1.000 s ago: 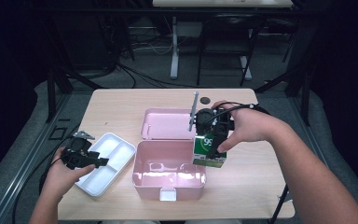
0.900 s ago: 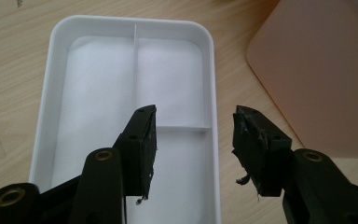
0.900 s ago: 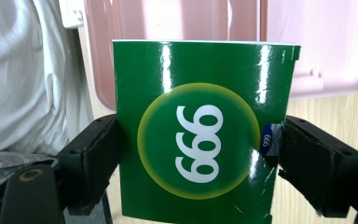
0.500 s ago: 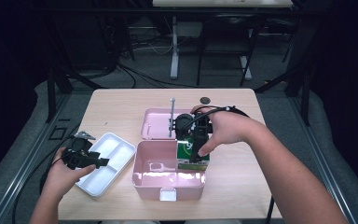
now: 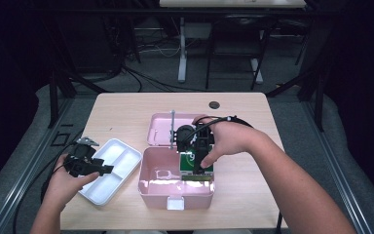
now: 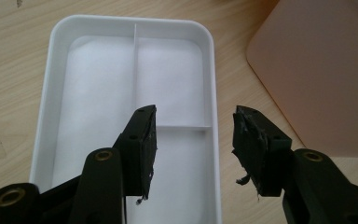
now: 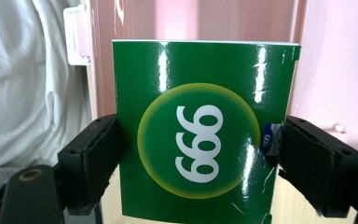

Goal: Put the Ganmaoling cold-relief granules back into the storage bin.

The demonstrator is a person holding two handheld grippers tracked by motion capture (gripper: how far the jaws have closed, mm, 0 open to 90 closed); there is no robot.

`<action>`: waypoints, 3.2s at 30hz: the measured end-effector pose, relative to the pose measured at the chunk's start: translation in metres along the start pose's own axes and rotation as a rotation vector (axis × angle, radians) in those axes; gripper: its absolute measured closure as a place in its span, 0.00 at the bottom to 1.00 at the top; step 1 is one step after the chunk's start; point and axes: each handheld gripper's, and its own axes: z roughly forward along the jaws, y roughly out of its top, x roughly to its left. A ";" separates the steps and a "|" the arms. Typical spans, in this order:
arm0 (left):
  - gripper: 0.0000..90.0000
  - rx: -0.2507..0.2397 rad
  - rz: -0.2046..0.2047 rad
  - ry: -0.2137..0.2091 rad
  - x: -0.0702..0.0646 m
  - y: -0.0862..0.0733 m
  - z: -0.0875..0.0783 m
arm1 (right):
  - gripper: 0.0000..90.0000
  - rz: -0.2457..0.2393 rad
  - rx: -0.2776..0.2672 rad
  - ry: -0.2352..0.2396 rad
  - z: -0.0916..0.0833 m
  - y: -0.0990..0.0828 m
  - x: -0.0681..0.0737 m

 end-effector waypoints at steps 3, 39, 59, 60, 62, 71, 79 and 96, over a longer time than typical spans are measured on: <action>0.55 0.001 0.000 0.000 0.000 0.000 0.000 | 0.18 0.003 0.003 0.006 0.007 -0.003 -0.001; 0.55 0.011 0.005 0.002 -0.001 0.000 0.003 | 0.17 -0.012 0.022 0.013 0.061 -0.007 -0.004; 0.55 0.016 0.004 0.000 -0.002 0.000 0.005 | 0.17 0.001 0.034 0.034 0.090 -0.009 -0.008; 0.55 0.016 0.006 -0.001 -0.002 0.000 0.005 | 0.17 0.003 0.034 0.024 0.091 -0.009 -0.008; 0.55 0.016 0.006 0.000 -0.002 0.001 0.005 | 0.17 0.004 0.034 0.023 0.091 -0.009 -0.008; 0.55 0.014 0.006 0.002 -0.002 0.000 0.005 | 0.19 0.024 0.016 0.031 0.087 -0.009 -0.009; 0.55 0.015 0.011 0.007 -0.002 0.000 0.005 | 0.23 0.031 -0.007 0.004 0.075 -0.015 -0.004; 0.54 0.027 -0.004 0.031 -0.001 0.000 0.006 | 0.27 0.087 -0.088 -0.057 0.044 -0.055 0.010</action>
